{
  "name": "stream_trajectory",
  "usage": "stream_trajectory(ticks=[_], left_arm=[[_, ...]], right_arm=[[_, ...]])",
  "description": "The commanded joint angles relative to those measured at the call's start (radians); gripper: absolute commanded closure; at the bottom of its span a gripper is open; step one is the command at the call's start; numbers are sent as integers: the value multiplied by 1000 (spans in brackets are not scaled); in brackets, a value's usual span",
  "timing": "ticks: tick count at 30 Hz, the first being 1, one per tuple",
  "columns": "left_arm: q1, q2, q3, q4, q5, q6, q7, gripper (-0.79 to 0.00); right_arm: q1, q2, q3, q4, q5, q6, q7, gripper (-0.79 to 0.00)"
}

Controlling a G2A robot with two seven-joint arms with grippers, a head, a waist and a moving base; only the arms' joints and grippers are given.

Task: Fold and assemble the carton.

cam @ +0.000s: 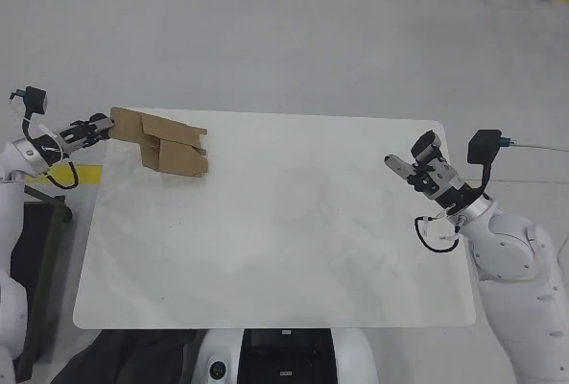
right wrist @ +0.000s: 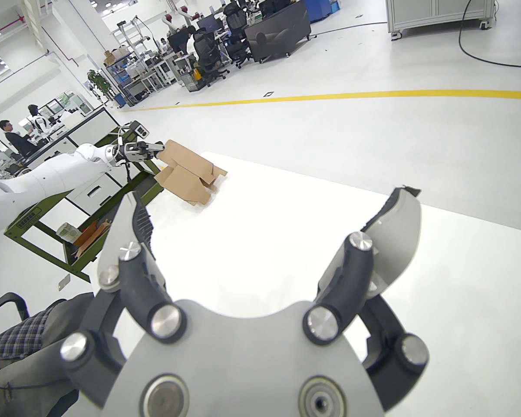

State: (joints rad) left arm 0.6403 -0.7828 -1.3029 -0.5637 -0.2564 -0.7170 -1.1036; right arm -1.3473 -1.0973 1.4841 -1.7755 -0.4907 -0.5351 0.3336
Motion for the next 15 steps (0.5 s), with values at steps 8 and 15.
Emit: stream_trajectory(ticks=[8, 15], left_arm=[[96, 9, 61, -294, -198, 86, -86, 0], [76, -4, 137, -411, -257, 117, -117, 0]], right_arm=[[0, 0, 0, 0, 0, 0, 0, -785], [0, 0, 0, 0, 0, 0, 0, -785]])
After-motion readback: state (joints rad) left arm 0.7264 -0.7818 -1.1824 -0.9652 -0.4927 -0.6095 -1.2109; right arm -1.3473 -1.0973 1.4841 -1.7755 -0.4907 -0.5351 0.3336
